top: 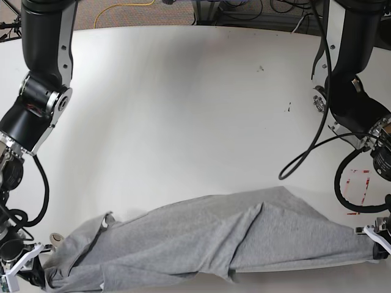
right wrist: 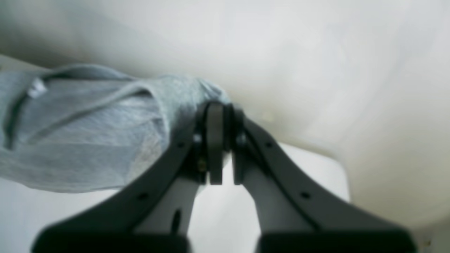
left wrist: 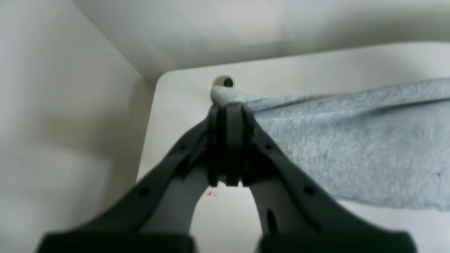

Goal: Fold the T-shirt properly
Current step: 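Lift the T-shirt with both grippers and swing it across the table, then lay the T-shirt on the table and open both grippers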

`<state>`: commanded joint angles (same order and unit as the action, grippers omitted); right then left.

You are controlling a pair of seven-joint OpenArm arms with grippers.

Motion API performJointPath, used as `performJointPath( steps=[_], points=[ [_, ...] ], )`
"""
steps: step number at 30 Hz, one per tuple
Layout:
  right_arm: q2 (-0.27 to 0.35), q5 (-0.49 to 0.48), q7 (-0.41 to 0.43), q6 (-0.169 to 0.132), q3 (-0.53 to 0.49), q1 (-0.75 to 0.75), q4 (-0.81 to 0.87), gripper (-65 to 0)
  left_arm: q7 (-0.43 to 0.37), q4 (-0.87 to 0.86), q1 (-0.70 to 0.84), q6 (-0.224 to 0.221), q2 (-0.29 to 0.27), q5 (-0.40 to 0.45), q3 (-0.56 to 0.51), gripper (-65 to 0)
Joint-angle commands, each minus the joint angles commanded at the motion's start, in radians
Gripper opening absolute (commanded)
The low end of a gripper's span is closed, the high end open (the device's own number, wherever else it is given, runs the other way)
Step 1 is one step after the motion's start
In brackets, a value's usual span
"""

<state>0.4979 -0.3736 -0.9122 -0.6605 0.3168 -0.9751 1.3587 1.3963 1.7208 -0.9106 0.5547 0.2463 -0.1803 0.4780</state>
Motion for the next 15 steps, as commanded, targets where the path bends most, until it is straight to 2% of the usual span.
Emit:
performJointPath(
  steps=[4, 10, 13, 15],
  points=[
    [0.005, 0.002, 0.000, 0.002, 0.000, -0.044, -0.035, -61.8, 0.000, -0.071, -0.046, 0.000, 0.009, 0.000, 0.037, -65.0],
    [0.005, -0.002, 0.000, 0.002, 0.005, -0.048, -0.044, -61.8, 0.000, -0.089, -0.066, 0.000, 0.009, 0.000, 0.049, -65.0],
    [0.005, -0.009, 0.000, 0.002, 0.008, 0.014, -0.037, -62.0, 0.000, -0.089, -0.061, 0.000, 0.009, 0.000, 0.044, -65.0],
    [-0.003, -0.009, 0.000, 0.002, 0.044, 0.071, 0.006, -62.0, 0.000, -0.086, -0.023, 0.000, 0.009, -0.003, 0.041, -65.0]
  ],
)
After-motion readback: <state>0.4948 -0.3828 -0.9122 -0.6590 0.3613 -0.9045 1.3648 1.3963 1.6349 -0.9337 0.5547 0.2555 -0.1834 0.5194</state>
